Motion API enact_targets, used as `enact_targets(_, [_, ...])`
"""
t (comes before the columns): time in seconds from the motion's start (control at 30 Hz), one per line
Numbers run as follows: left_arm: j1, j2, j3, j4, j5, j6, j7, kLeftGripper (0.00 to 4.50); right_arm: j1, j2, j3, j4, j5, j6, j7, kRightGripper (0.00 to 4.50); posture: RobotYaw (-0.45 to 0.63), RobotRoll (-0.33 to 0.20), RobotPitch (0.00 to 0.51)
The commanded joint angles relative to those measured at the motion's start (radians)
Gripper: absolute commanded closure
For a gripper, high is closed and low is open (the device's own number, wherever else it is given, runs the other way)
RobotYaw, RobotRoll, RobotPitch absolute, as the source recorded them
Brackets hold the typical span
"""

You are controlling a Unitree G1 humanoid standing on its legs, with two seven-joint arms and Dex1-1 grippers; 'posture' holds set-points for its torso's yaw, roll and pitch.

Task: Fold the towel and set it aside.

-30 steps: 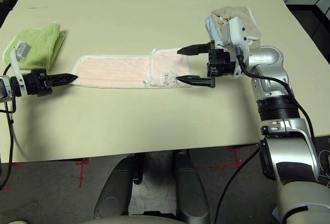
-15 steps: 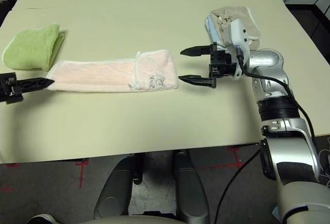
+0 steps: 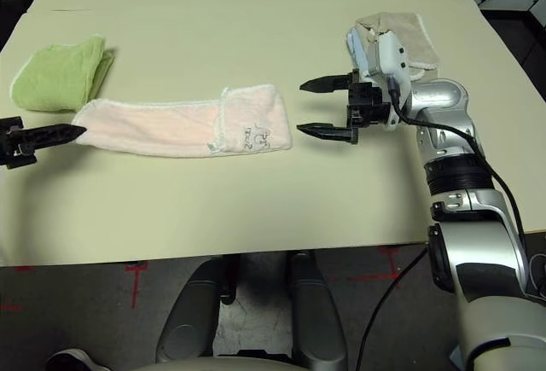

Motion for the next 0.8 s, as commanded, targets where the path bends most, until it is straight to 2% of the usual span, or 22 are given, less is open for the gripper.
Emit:
enact_targets(0.03, [-0.067, -0.045, -0.021, -0.061, -0.047, 0.04, -0.012, 4.48, 0.029, -0.012, 0.008, 0.011, -0.011, -0.011, 0.006, 0.0, 0.11, 0.0, 0.279])
enact_targets(0.2, [-0.187, -0.175, -0.003, -0.222, -0.172, 0.189, 0.033, 4.48, 0.035, -0.004, 0.001, 0.04, -0.02, -0.009, -0.027, 0.0, 0.11, 0.0, 0.278])
enact_targets(0.37, [-0.272, -0.253, -0.016, -0.301, -0.25, 0.267, 0.058, 4.48, 0.028, -0.022, -0.011, 0.099, -0.021, -0.003, -0.025, 0.0, 0.11, 0.0, 0.278])
enact_targets(0.47, [-0.284, -0.266, -0.026, -0.313, -0.265, 0.272, 0.063, 4.48, 0.032, -0.05, -0.023, 0.13, -0.015, -0.032, 0.007, 0.0, 0.11, 0.0, 0.281])
enact_targets(0.67, [-0.27, -0.246, -0.061, -0.28, -0.247, 0.236, 0.045, 4.48, 0.07, -0.093, -0.088, 0.071, 0.081, 0.023, 0.089, 0.0, 0.09, 0.0, 0.283])
enact_targets(0.8, [-0.265, -0.228, -0.103, -0.255, -0.223, 0.195, 0.018, 4.48, 0.09, -0.103, -0.094, 0.067, 0.068, -0.035, 0.096, 0.0, 0.08, 0.0, 0.284])
